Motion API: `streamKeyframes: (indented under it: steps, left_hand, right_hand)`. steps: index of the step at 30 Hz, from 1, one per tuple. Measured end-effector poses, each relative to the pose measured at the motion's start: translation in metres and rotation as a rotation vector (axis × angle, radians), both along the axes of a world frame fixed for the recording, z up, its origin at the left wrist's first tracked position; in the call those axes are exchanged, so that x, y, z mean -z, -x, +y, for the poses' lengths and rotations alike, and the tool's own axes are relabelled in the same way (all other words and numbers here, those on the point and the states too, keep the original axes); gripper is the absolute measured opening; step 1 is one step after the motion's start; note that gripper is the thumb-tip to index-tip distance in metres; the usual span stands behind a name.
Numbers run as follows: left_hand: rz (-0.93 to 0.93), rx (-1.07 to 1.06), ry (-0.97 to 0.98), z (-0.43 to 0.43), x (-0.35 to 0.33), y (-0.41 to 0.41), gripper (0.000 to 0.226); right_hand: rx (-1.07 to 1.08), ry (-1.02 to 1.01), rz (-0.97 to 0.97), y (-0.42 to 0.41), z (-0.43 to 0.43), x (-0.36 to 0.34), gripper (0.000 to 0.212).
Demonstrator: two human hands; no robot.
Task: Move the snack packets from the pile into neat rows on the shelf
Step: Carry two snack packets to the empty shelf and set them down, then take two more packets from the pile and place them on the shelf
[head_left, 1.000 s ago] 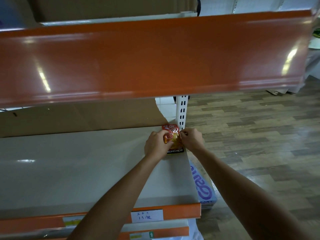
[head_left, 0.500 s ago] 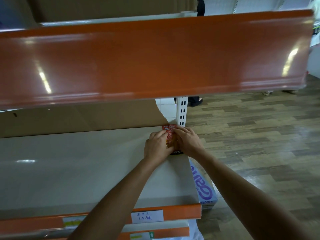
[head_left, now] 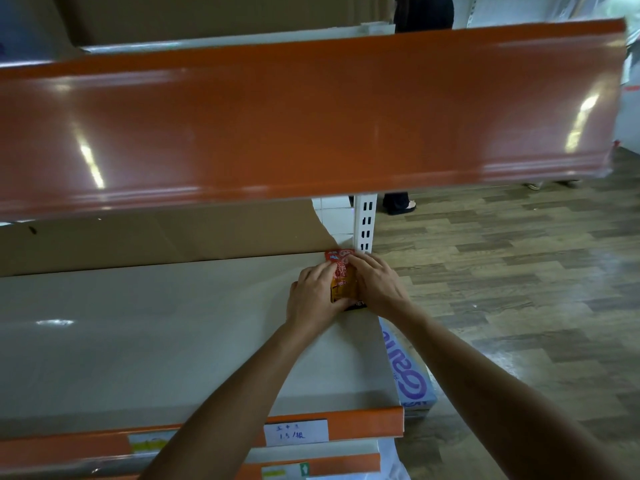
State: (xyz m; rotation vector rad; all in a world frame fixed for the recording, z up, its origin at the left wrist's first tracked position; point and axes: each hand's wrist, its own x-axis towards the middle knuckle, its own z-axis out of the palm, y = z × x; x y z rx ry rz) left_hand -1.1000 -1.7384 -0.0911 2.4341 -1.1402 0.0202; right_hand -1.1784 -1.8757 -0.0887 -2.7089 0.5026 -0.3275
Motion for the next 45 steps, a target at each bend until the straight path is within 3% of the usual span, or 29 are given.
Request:
streamKeyframes:
  steps: [7, 15, 26, 33, 45]
  left_hand:
    - [-0.012, -0.018, 0.083, 0.014, -0.01, -0.001, 0.051]
    - [-0.028, -0.153, 0.028, 0.084, -0.017, -0.023, 0.046]
    - [-0.008, -0.364, -0.073, 0.296, -0.024, -0.075, 0.05]
    - [-0.012, -0.509, 0.017, 0.441, -0.027, -0.102, 0.05]
    - [0.029, -0.822, 0.08, 0.613, -0.028, -0.161, 0.049]
  right_hand:
    - [0.016, 0.055, -0.15, -0.006, 0.022, -0.014, 0.043]
    - [-0.06, 0.045, -0.165, -0.031, 0.103, -0.028, 0.036]
    - [-0.258, -0.033, -0.049, -0.094, 0.305, -0.034, 0.042]
    - [-0.33, -0.045, -0.047, -0.144, 0.438, -0.031, 0.041]
    - [-0.499, -0.106, -0.048, -0.243, 0.616, -0.03, 0.034]
